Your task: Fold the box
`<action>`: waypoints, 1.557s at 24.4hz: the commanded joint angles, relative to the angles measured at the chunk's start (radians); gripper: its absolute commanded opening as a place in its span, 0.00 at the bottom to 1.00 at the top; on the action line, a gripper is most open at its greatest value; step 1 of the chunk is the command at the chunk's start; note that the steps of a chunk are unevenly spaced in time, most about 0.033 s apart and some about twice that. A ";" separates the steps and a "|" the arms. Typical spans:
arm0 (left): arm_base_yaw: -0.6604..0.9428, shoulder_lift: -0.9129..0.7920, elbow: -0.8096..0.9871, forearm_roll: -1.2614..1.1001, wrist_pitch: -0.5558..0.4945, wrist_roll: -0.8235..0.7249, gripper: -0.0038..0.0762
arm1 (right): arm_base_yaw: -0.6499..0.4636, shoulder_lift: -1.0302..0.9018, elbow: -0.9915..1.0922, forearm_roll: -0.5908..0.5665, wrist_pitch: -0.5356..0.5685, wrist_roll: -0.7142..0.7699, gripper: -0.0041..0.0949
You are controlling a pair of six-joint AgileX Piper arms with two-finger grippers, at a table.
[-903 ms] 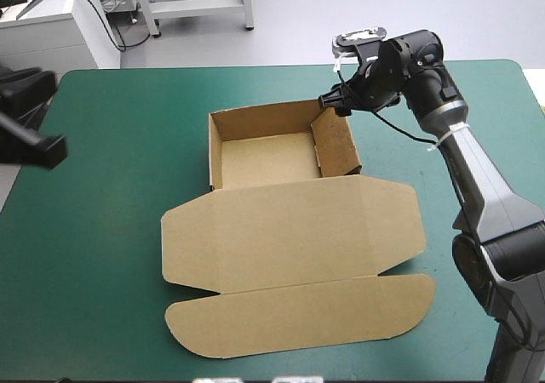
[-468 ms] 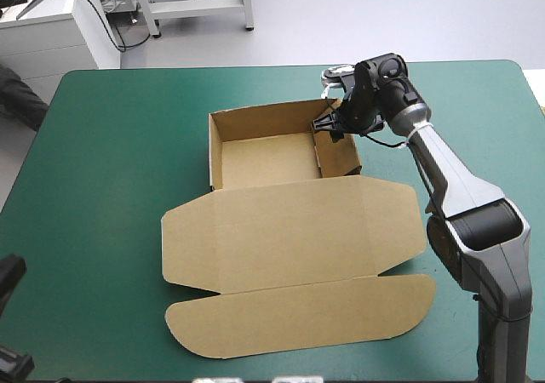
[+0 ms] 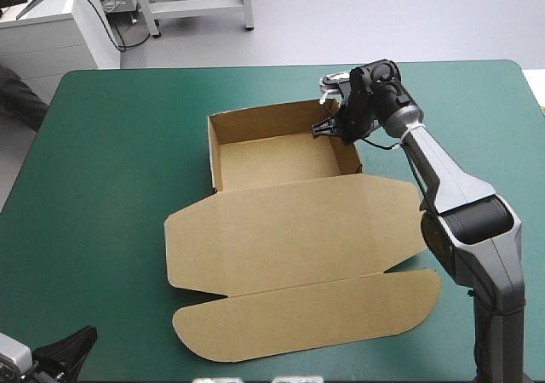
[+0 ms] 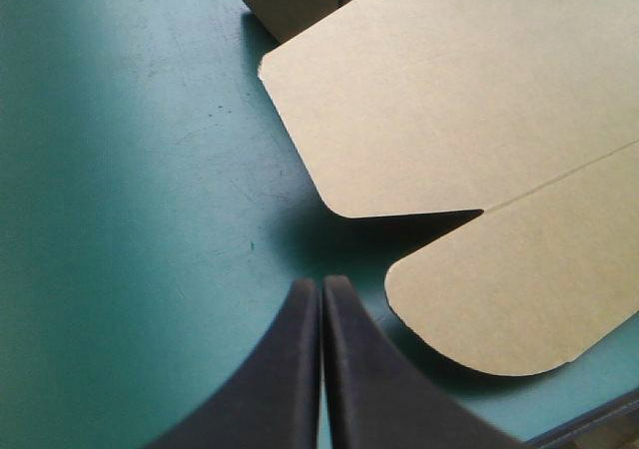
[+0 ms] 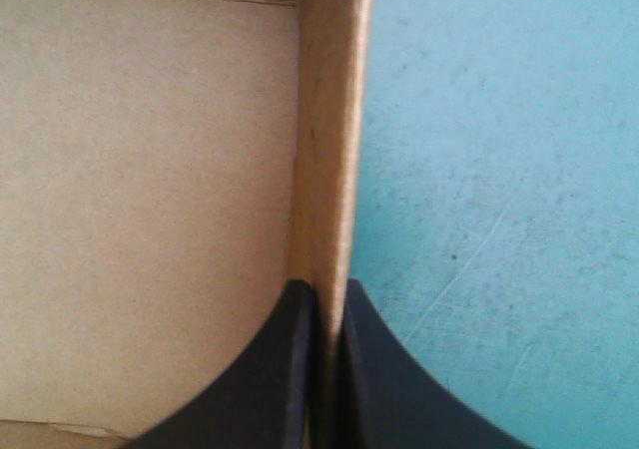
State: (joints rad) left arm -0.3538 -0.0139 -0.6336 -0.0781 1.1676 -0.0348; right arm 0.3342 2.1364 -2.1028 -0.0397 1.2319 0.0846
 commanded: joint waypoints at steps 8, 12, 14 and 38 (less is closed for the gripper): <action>-0.006 -0.004 0.009 -0.012 -0.136 -0.008 0.04 | -0.340 -0.051 -0.021 -0.170 0.019 -0.045 0.02; -0.006 -0.004 0.009 0.019 -0.140 -0.008 0.04 | -0.591 -0.051 -0.021 -0.171 0.019 -0.049 0.02; -0.006 -0.004 0.009 0.029 -0.140 -0.008 0.04 | -0.687 -0.051 -0.021 -0.160 0.019 -0.049 0.02; -0.006 -0.004 0.009 0.042 -0.182 -0.008 0.04 | -0.861 -0.051 -0.025 -0.097 0.019 -0.103 0.37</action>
State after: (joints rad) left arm -0.3538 -0.0181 -0.6038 -0.0363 1.0738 -0.0393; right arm -0.5206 2.1432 -2.1026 -0.1020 1.2415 0.0111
